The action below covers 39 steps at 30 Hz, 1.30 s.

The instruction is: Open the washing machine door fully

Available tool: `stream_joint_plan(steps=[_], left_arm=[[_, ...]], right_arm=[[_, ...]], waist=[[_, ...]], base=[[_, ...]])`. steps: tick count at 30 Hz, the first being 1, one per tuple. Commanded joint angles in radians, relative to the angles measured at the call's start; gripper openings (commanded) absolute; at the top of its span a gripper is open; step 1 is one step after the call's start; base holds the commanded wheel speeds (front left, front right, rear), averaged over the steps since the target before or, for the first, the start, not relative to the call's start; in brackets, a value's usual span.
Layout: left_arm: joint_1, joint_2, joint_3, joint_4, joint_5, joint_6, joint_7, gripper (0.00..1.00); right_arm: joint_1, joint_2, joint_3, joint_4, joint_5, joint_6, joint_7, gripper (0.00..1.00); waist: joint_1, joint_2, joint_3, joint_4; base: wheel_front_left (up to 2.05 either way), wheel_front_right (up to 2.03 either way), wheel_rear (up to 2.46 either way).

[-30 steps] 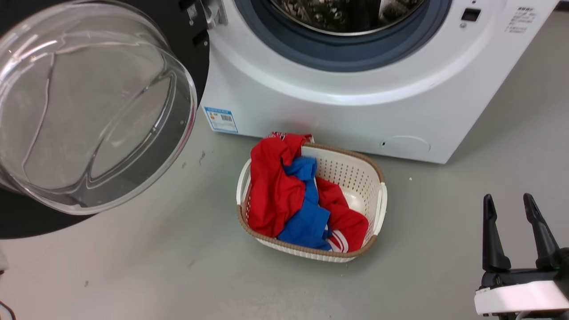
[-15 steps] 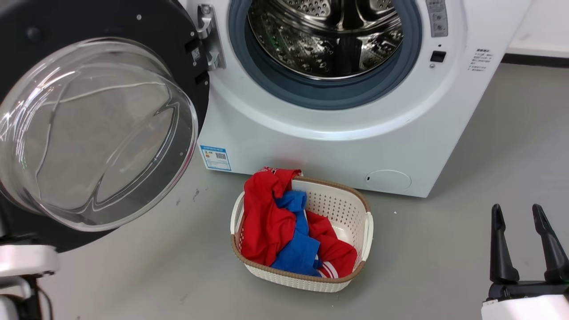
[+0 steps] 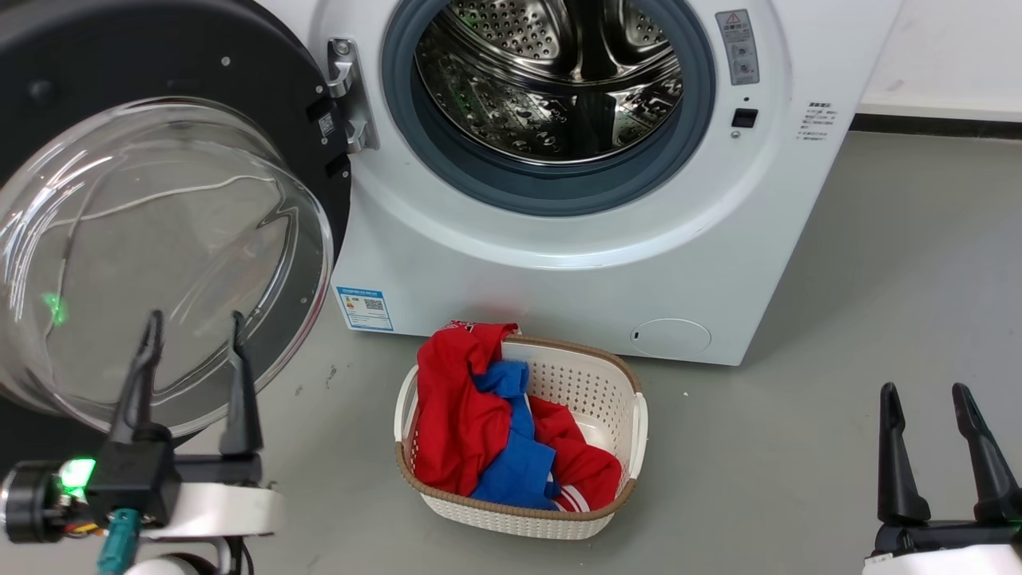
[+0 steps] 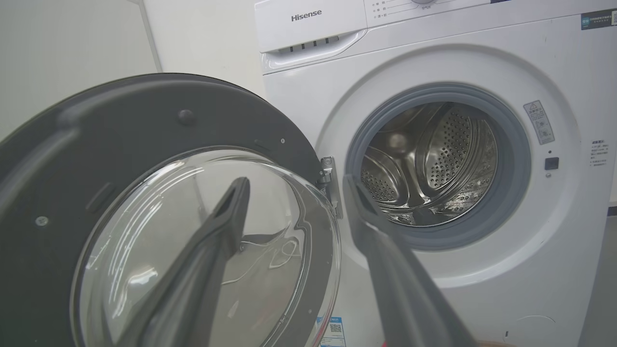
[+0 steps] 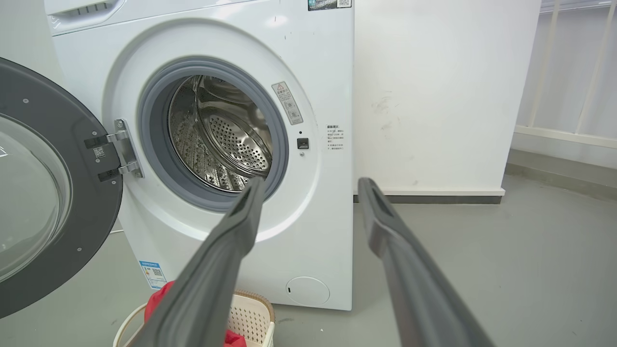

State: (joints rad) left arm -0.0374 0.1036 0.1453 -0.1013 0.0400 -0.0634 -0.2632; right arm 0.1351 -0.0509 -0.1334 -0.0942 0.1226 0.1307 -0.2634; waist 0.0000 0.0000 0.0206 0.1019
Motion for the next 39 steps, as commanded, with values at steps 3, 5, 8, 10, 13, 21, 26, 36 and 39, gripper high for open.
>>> stream_joint_plan(steps=[3, 5, 8, 10, 13, 21, 26, 36, 39], left_arm=[[0.035, -0.022, -0.039, 0.013, -0.013, 0.009, -0.002, 1.0], [0.045, -0.03, -0.058, 0.024, -0.021, 0.017, -0.002, 1.0], [0.057, -0.039, -0.085, 0.037, -0.031, 0.035, -0.002, 1.0], [0.059, -0.042, -0.1, 0.051, -0.041, 0.039, -0.002, 1.0], [0.067, -0.046, -0.124, 0.071, -0.053, 0.05, -0.002, 1.0], [0.081, -0.05, -0.162, 0.121, -0.072, 0.079, -0.002, 1.0], [0.095, -0.051, -0.176, 0.142, -0.083, 0.092, -0.002, 1.0], [0.116, -0.053, -0.18, 0.165, -0.101, 0.109, -0.002, 1.0], [0.12, -0.053, -0.18, 0.165, -0.104, 0.109, -0.002, 1.0]], right_arm=[[0.012, 0.001, 0.004, -0.007, 0.006, 0.0, -0.002, 1.0], [0.014, 0.001, 0.003, -0.008, 0.008, 0.0, -0.002, 1.0], [0.015, 0.001, 0.003, -0.011, 0.007, 0.0, -0.002, 1.0], [0.019, 0.001, 0.002, -0.014, 0.008, 0.0, -0.002, 1.0], [0.026, 0.001, 0.003, -0.018, 0.011, 0.0, -0.002, 1.0], [0.043, 0.001, 0.01, -0.01, 0.024, 0.0, -0.002, 1.0], [0.054, 0.001, 0.013, -0.001, 0.027, 0.0, -0.002, 1.0], [0.065, 0.001, 0.019, -0.009, 0.04, 0.0, -0.002, 1.0], [0.068, 0.001, 0.02, -0.01, 0.041, 0.0, -0.002, 1.0]], waist=[[0.0, 0.0, -0.001, -0.017], [0.0, 0.0, 0.0, -0.023], [0.0, 0.0, 0.0, -0.032], [0.0, 0.0, 0.0, -0.035], [0.0, 0.0, 0.0, -0.039], [0.0, 0.0, 0.0, -0.048], [0.0, 0.0, -0.002, -0.053], [0.0, 0.0, -0.01, -0.061], [0.0, 0.0, -0.011, -0.063]], base=[[0.0, 0.0, 0.0], [0.0, 0.0, 0.0], [0.0, 0.0, 0.0], [0.0, 0.0, 0.0], [0.0, 0.0, 0.0], [0.0, 0.0, 0.0], [0.0, 0.0, 0.0], [0.0, 0.0, 0.0], [0.0, 0.0, 0.0]])
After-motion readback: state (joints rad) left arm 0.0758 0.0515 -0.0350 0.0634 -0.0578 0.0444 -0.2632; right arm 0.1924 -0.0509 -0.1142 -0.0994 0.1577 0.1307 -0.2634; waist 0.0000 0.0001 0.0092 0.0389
